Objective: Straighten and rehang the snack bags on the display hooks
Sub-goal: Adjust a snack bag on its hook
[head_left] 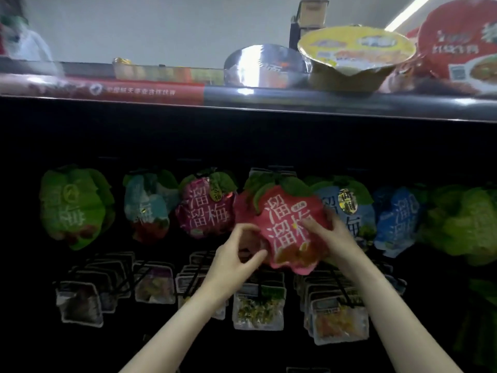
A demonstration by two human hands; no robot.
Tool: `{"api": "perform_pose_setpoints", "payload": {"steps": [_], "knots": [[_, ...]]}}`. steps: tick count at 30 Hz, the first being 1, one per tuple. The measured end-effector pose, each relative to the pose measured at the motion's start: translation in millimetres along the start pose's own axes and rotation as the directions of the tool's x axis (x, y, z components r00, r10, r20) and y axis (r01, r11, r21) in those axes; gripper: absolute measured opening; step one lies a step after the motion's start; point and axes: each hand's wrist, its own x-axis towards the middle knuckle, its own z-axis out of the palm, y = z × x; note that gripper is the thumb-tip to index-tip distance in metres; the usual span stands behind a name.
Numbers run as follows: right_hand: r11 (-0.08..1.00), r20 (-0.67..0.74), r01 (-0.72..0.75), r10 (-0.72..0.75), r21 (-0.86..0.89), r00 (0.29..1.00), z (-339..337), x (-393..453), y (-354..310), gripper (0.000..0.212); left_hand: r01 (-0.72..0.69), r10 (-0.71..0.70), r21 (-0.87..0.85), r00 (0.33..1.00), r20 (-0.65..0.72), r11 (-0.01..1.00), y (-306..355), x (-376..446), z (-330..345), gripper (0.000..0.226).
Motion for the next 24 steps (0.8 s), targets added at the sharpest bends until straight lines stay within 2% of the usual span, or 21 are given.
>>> {"api": "perform_pose_setpoints", "payload": {"steps": [2, 4, 6, 7, 9, 11, 13, 16, 19, 22, 24], "knots": [[0.997, -0.017, 0.029, -0.03, -0.066, 0.999, -12, 3, -7, 0.061, -0.038, 0.037, 0.063, 0.999, 0.029, 0.997, -6, -1, 5, 0.031], [0.984, 0.022, 0.066, -0.063, -0.163, 0.998, -17, 8, -13, 0.058, -0.047, 0.053, 0.054, 0.993, -0.109, 0.997, -8, 5, 5, 0.039], [0.967, 0.077, 0.087, -0.071, -0.238, 0.995, -14, 10, -18, 0.058, -0.023, 0.014, -0.033, 0.971, -0.237, 0.999, -5, 18, 3, 0.058], [0.964, 0.111, 0.092, -0.066, -0.249, 0.992, -12, 11, -19, 0.059, 0.006, -0.028, -0.097, 0.973, -0.23, 0.995, -1, 24, -1, 0.067], [0.976, 0.174, 0.098, -0.064, -0.195, 0.983, -4, 11, -18, 0.055, 0.073, -0.097, -0.223, 0.99, -0.098, 0.972, 3, 33, -5, 0.077], [0.986, 0.201, 0.125, -0.101, -0.109, 0.974, 7, 9, -17, 0.05, 0.116, -0.122, -0.301, 0.993, 0.0, 0.947, -1, 35, -5, 0.075], [0.987, 0.19, 0.149, -0.136, -0.054, 0.972, 17, 5, -16, 0.051, 0.121, -0.14, -0.318, 0.989, -0.038, 0.94, -3, 33, -7, 0.064], [0.988, 0.18, 0.157, -0.155, 0.0, 0.971, 21, -5, -17, 0.064, 0.076, -0.11, -0.259, 0.987, -0.118, 0.963, 3, 28, -17, 0.066], [0.98, 0.207, 0.199, -0.191, -0.021, 0.96, 12, -17, -21, 0.08, 0.019, -0.039, -0.167, 0.992, -0.12, 0.986, 16, 17, -24, 0.062], [0.973, 0.239, 0.226, -0.209, -0.046, 0.948, -2, -27, -23, 0.08, 0.0, -0.009, -0.107, 0.996, -0.09, 0.994, 25, 6, -12, 0.064], [0.975, 0.187, 0.212, -0.195, -0.072, 0.963, -9, -32, -21, 0.077, -0.01, 0.001, -0.093, 0.996, -0.092, 0.996, 26, 5, 4, 0.067]]}}
